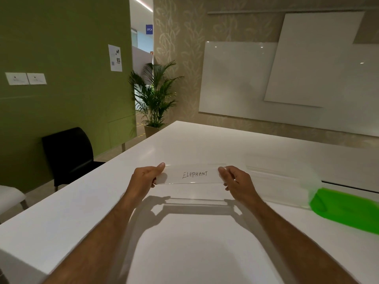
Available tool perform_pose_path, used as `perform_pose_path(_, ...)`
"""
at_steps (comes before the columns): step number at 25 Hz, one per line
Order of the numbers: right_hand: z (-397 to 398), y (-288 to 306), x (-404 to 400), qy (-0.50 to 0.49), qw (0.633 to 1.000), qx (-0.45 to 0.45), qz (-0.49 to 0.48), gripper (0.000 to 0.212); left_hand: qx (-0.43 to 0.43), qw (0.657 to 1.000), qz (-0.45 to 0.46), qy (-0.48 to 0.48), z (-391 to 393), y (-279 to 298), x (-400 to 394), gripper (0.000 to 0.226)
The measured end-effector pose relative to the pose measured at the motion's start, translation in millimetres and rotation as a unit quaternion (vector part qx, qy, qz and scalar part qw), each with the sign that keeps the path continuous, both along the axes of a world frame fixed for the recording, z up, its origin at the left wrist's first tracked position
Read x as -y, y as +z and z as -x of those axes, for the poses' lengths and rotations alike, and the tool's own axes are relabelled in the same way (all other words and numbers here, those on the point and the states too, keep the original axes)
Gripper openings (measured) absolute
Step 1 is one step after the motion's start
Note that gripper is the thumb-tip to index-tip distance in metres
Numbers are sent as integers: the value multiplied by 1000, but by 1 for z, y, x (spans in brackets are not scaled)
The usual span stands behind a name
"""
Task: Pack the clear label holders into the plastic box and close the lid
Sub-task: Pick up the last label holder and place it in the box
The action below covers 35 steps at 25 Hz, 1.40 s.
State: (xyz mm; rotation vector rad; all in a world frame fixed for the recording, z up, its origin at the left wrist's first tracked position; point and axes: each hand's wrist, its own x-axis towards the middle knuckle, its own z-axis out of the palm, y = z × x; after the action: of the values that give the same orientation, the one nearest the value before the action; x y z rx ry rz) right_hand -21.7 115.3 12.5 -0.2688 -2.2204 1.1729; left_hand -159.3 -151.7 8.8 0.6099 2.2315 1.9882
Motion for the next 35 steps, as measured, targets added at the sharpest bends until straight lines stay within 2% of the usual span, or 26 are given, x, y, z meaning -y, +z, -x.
perform_pose_path(2,-6,1,-6,-39,999,-22,6,61,-12,998,-11,-62,-8,0,-5,61)
perform_pose_path(4,-12,2,-12,-66,997,-34,2,69,-27,994,-6,-106,-12,-1,-11,57)
perform_pose_path(8,-22,3,-21,-99,994,-46,0,68,-41,991,-5,-126,-17,-2,-22,56)
perform_pose_path(11,-29,1,-26,-111,992,-54,13,77,-49,989,3,-142,-22,0,-29,49)
perform_pose_path(13,-33,0,-31,-119,991,-63,14,84,-54,987,19,-151,-23,-1,-34,49)
perform_pose_path(16,-41,0,-39,-136,988,-76,20,87,-69,988,40,-129,-24,-4,-45,62)
perform_pose_path(19,-50,-2,-48,-153,984,-84,19,76,-34,989,12,-147,-28,-5,-57,65)
perform_pose_path(22,-62,-1,-59,-154,984,-82,26,59,-8,980,-9,-197,-40,-1,-70,53)
perform_pose_path(26,-82,7,-79,-111,992,-60,24,40,-29,980,-14,-195,-46,8,-88,50)
perform_pose_path(30,-99,18,-104,-103,990,-86,39,18,-64,977,-13,-205,-51,18,-114,58)
perform_pose_path(32,-106,20,-119,-116,989,-82,34,18,-80,975,-13,-205,-53,20,-129,60)
perform_pose_path(35,-118,24,-142,-106,992,-58,38,32,-97,973,-17,-210,-54,24,-150,61)
